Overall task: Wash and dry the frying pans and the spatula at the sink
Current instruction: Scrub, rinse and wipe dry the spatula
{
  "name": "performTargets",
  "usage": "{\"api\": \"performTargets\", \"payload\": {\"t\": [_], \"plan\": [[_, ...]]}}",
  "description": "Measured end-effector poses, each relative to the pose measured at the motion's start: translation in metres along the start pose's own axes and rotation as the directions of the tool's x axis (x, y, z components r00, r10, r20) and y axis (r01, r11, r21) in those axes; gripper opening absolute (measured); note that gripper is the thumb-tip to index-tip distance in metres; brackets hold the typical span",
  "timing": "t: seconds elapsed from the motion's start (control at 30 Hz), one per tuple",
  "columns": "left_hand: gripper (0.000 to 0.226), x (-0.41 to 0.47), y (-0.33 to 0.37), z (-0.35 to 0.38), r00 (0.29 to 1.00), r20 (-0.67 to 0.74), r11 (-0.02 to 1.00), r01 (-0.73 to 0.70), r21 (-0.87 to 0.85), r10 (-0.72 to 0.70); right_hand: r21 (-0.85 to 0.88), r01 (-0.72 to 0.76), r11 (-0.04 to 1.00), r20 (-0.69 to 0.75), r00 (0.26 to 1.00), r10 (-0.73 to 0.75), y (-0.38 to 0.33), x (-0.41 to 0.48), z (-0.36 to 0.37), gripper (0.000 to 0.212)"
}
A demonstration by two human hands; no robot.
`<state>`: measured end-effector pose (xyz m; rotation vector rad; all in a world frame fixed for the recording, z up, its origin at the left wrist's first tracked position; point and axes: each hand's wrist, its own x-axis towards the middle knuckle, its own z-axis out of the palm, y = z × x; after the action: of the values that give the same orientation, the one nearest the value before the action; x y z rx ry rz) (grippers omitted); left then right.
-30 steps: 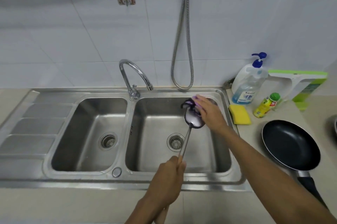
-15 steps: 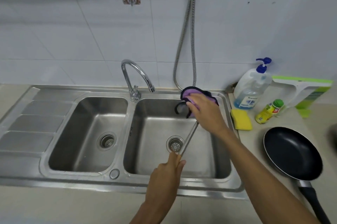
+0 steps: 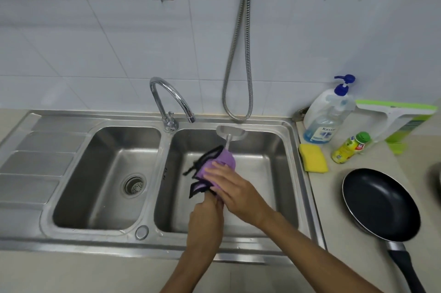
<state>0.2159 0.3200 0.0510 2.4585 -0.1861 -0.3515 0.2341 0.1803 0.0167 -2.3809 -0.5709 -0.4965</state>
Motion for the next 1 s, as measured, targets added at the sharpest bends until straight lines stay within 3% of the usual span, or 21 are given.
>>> {"api": "performTargets", "payload": {"t": [0.07, 0.1, 0.17, 0.23, 0.3, 0.4, 0.5, 0.57, 0.63, 0.7, 0.77, 0.87, 0.93, 1.0], "plan": [[0.025, -0.001, 0.0, 0.0, 0.999, -0.018, 0.993, -0.043, 0.107, 0.045, -0.231, 0.102, 0.968, 0.043, 0.995, -0.095, 0.021, 0.013, -0.013, 0.039], [0.027, -0.004, 0.003, 0.0, 0.996, -0.021, 0.98, -0.08, 0.182, 0.085, -0.305, 0.067, 0.95, 0.011, 0.998, -0.067, 0.034, 0.027, -0.025, 0.044], [0.031, -0.008, 0.012, 0.002, 0.989, -0.027, 0.961, -0.138, 0.238, 0.149, -0.303, -0.217, 0.928, -0.134, 0.974, 0.184, 0.057, 0.057, -0.051, 0.052], [0.033, -0.008, 0.02, 0.004, 0.987, -0.001, 0.952, -0.152, 0.267, 0.158, -0.176, -0.538, 0.824, -0.217, 0.838, 0.5, 0.079, 0.085, -0.07, 0.043], [0.03, -0.01, 0.02, 0.008, 0.987, 0.012, 0.954, -0.158, 0.256, 0.161, -0.12, -0.719, 0.684, -0.179, 0.693, 0.698, 0.104, 0.105, -0.081, 0.036], [0.021, -0.018, 0.012, 0.007, 0.981, 0.004, 0.979, -0.191, 0.072, 0.192, -0.079, -0.792, 0.605, -0.051, 0.61, 0.791, 0.129, 0.099, -0.091, 0.034], [0.025, -0.013, 0.002, 0.005, 0.989, 0.02, 0.953, -0.135, -0.271, 0.146, -0.008, -0.829, 0.56, -0.069, 0.559, 0.826, 0.122, 0.062, -0.082, 0.034], [0.029, -0.003, 0.002, -0.003, 0.986, 0.166, 0.841, 0.119, -0.528, -0.035, 0.056, -0.834, 0.549, -0.111, 0.542, 0.833, 0.097, 0.032, -0.061, 0.032], [0.036, 0.006, 0.003, -0.009, 0.896, 0.423, 0.666, 0.397, -0.632, -0.133, 0.14, -0.778, 0.612, -0.101, 0.604, 0.791, 0.06, 0.01, -0.037, 0.024], [0.042, 0.009, 0.008, -0.009, 0.796, 0.596, 0.581, 0.534, -0.614, -0.102, 0.154, -0.695, 0.703, -0.086, 0.699, 0.71, 0.029, -0.003, -0.022, 0.021], [0.044, 0.008, 0.011, -0.003, 0.706, 0.708, 0.412, 0.653, -0.636, -0.025, 0.105, -0.676, 0.729, -0.122, 0.719, 0.684, 0.019, -0.017, -0.025, 0.019], [0.042, 0.004, 0.005, 0.008, 0.627, 0.776, 0.11, 0.769, -0.63, 0.065, 0.066, -0.741, 0.668, -0.171, 0.652, 0.739, 0.012, -0.049, -0.058, 0.014], [0.04, 0.003, 0.002, 0.015, 0.627, 0.775, 0.049, 0.774, -0.631, 0.074, 0.027, -0.775, 0.631, -0.175, 0.618, 0.766, 0.001, -0.076, -0.085, 0.013], [0.036, 0.001, 0.001, 0.022, 0.673, 0.738, 0.073, 0.734, -0.675, 0.051, -0.005, -0.808, 0.59, -0.251, 0.572, 0.781, -0.01, -0.106, -0.108, 0.014]]}}
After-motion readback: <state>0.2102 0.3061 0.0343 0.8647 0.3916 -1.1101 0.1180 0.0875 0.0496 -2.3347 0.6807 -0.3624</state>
